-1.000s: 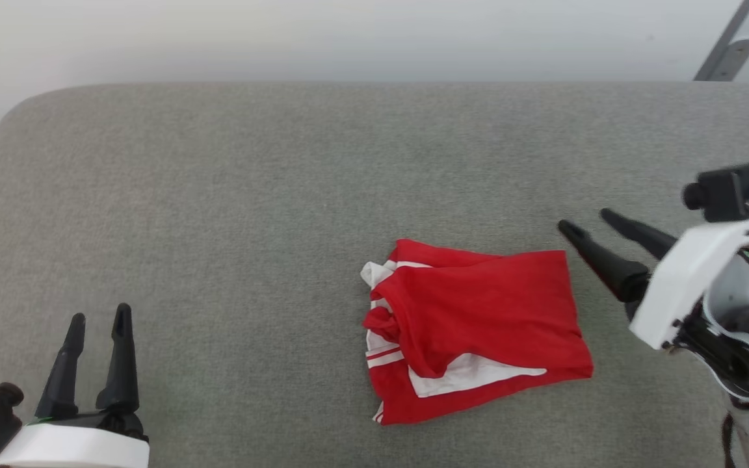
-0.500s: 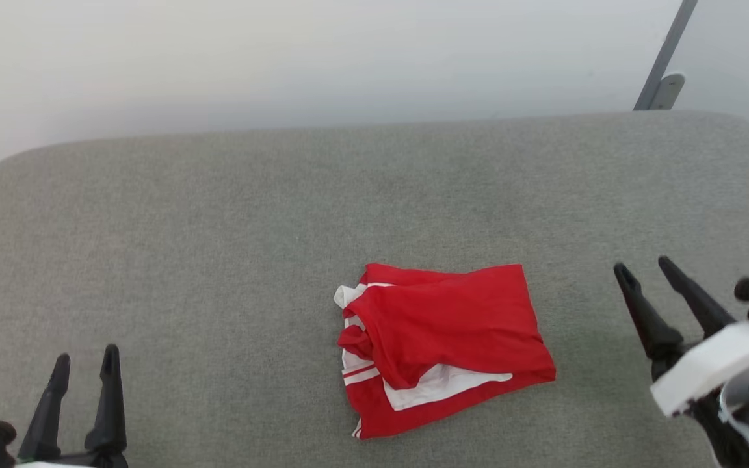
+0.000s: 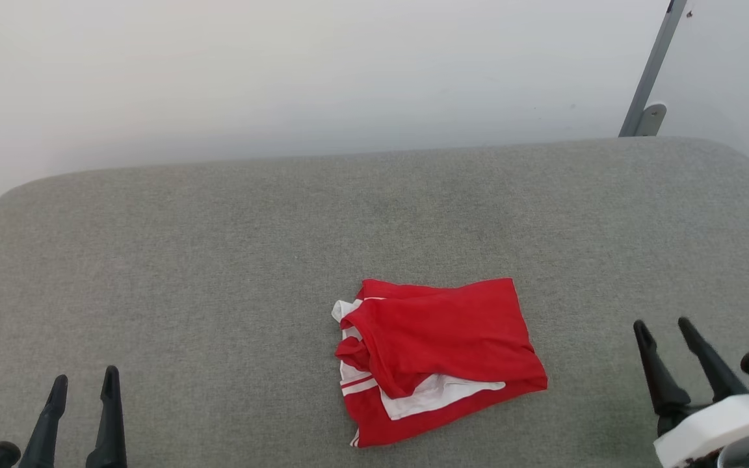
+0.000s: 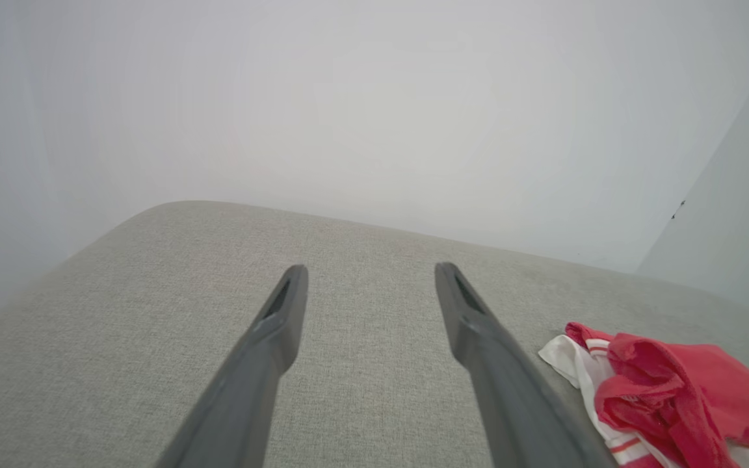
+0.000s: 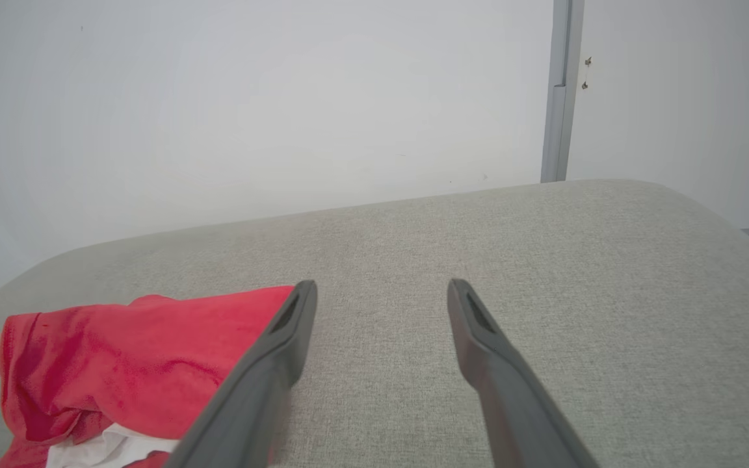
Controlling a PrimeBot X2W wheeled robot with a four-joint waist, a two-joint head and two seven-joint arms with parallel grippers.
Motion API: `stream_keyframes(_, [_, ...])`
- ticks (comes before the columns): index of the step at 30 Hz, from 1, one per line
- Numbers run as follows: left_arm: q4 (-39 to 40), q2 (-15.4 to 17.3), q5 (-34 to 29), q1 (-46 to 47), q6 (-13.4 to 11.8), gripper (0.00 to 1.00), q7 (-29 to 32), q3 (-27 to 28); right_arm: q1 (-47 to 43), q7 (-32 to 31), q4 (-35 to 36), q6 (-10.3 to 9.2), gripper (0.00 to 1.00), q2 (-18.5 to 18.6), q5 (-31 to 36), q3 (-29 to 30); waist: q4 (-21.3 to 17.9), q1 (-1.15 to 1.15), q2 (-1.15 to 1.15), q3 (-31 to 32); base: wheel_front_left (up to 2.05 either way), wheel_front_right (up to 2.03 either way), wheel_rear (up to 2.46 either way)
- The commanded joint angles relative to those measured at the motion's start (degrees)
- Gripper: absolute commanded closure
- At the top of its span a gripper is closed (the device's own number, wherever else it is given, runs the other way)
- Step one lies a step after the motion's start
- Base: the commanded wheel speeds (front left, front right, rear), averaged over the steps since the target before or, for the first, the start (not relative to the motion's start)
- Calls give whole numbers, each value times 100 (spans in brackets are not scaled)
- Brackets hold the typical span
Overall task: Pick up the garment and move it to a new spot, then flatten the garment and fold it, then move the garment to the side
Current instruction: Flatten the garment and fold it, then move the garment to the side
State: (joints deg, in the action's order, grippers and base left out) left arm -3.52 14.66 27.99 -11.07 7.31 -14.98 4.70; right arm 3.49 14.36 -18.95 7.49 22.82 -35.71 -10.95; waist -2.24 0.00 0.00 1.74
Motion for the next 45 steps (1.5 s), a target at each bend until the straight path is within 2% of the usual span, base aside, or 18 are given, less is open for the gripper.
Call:
stream_keyframes(1, [6,-7,-40,-87,19,0,-25,8,-99,61,-53,-1,0,-57,43,16,21,0,0,29,0,0,0])
stream_keyframes(13, [-59,-11,-142,-66,19,0,-25,-68,-458,85,157,0,0,-390,113,349,92,0,0,111,0,0,0])
stream_keyframes(31, [-109,-32,-144,17,19,0,-25,-144,-625,86,327,0,0,-548,224,416,121,0,0,88,0,0,0])
stream_keyframes(37, [-113,30,-114,17,19,0,-25,-134,-310,-1,221,0,0,-382,23,24,173,0,0,30,0,0,0])
stream_keyframes(45, [-151,38,-79,102,19,0,-25,-176,509,-992,70,0,0,36,-460,-745,384,0,0,-128,0,0,0])
